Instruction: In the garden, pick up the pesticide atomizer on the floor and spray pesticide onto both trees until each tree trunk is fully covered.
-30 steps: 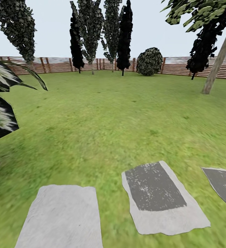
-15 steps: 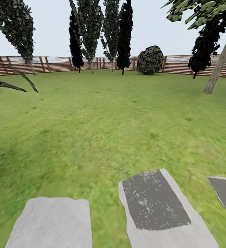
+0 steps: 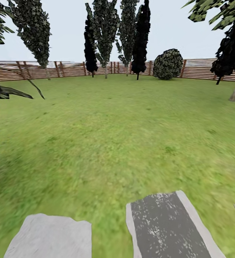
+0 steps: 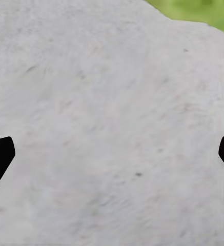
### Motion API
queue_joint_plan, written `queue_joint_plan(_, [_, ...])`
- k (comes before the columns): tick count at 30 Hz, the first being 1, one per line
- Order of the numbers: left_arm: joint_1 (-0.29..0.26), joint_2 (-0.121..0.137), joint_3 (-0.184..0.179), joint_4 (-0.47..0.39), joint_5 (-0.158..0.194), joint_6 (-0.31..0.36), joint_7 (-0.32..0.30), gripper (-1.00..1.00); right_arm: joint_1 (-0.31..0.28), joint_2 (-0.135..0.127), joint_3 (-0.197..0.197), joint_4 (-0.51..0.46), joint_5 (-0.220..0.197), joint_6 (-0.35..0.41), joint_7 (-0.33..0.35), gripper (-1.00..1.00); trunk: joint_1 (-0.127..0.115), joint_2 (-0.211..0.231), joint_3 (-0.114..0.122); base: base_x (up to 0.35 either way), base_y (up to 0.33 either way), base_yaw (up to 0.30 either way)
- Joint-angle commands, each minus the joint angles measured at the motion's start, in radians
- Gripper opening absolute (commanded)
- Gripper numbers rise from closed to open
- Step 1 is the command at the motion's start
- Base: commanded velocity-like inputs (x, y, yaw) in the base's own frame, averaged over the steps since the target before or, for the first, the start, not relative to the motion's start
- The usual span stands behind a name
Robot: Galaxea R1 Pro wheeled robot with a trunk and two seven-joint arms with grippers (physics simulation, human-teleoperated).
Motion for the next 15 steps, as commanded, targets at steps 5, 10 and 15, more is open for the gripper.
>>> queue_joint_plan(5, [-0.001, 0.0, 0.002, 0.001, 0.001, -0.003, -0.001, 1.0, 0.0, 0.0, 0.0, 0.001, 0.002, -0.003, 0.0, 1.0, 0.0, 0.0, -0.001, 0.338, -0.123, 0.276])
queue_joint_plan(10, [-0.001, 0.0, 0.002, 0.001, 0.001, -0.003, -0.001, 1.0, 0.0, 0.0, 0.0, 0.001, 0.002, -0.003, 0.0, 1.0, 0.0, 0.0, -0.001, 0.338, -0.123, 0.277])
queue_joint_plan(15, [-0.001, 0.0, 0.002, 0.001, 0.0, -0.003, -0.001, 1.0, 0.0, 0.0, 0.0, 0.001, 0.002, -0.003, 0.0, 1.0, 0.0, 0.0, -0.001, 0.338, -0.123, 0.276])
